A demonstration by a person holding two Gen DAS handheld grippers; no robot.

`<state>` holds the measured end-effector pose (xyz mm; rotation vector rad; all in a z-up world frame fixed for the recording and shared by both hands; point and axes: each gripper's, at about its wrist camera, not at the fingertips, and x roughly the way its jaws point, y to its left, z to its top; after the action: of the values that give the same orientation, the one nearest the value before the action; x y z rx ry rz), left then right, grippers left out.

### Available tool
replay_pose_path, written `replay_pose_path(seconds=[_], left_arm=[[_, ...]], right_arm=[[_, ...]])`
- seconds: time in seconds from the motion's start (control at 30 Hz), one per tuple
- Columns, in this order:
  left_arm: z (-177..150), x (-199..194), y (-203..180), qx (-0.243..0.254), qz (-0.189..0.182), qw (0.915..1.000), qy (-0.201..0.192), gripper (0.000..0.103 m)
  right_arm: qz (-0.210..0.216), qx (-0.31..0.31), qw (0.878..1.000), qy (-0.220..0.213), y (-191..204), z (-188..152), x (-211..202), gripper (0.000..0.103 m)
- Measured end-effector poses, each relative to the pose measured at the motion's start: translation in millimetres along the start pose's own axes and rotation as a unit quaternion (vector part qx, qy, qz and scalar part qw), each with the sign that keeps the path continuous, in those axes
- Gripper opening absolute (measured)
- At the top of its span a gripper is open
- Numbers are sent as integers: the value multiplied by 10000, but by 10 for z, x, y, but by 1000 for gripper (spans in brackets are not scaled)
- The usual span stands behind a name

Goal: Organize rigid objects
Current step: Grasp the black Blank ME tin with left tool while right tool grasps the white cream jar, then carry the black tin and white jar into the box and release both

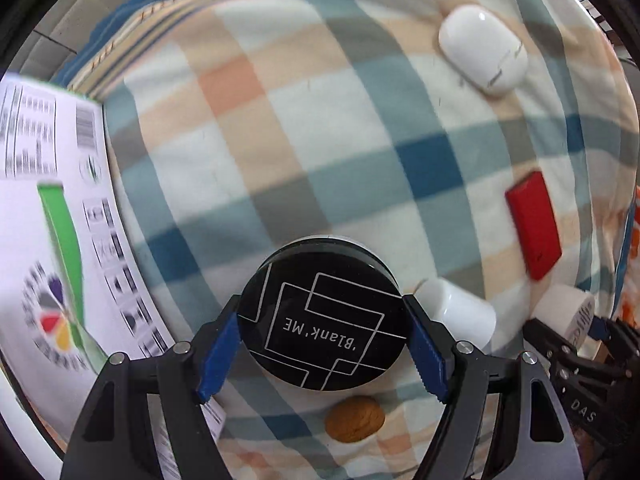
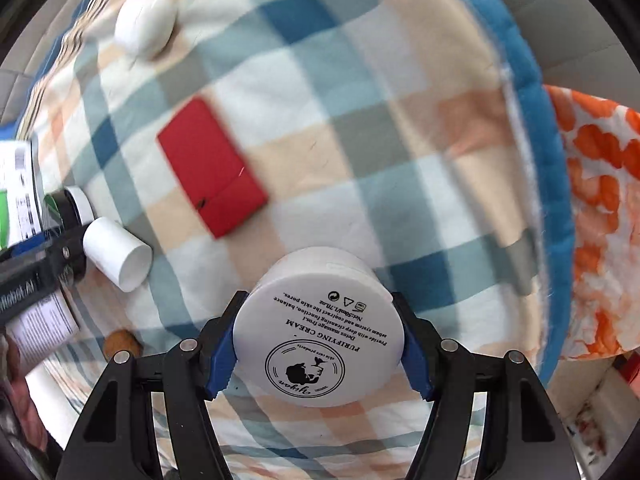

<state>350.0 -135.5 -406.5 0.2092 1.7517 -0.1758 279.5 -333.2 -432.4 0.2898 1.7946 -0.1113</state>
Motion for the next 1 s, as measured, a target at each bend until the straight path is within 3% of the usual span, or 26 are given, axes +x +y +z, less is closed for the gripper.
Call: replay_pose_path(seconds=[0.23, 0.37, 0.57, 0.63, 0.83, 1.0], left_arm=[[-94, 156, 77, -127, -57, 9997, 184, 76], [-97, 274, 65, -123, 11, 9998, 184, 78], [-124, 318, 32, -127, 62, 9998, 105, 78], [-19, 340, -140, -129, 80, 9998, 86, 76], [-147, 284, -203, -119, 124, 9999, -18, 73], [-301, 118, -185, -109, 56, 9998, -167, 73]], right_arm=[[-33, -12, 10000, 14, 82, 81, 10, 71], [103, 126, 9998, 110, -187, 255, -50, 72], [21, 185, 9998, 59, -316, 3, 65, 72], [-67, 167, 9998, 19, -286, -35, 94, 71], [-321, 77, 9994, -89, -77, -133, 82, 70], [-248, 87, 9995, -172, -26, -216, 16, 70]])
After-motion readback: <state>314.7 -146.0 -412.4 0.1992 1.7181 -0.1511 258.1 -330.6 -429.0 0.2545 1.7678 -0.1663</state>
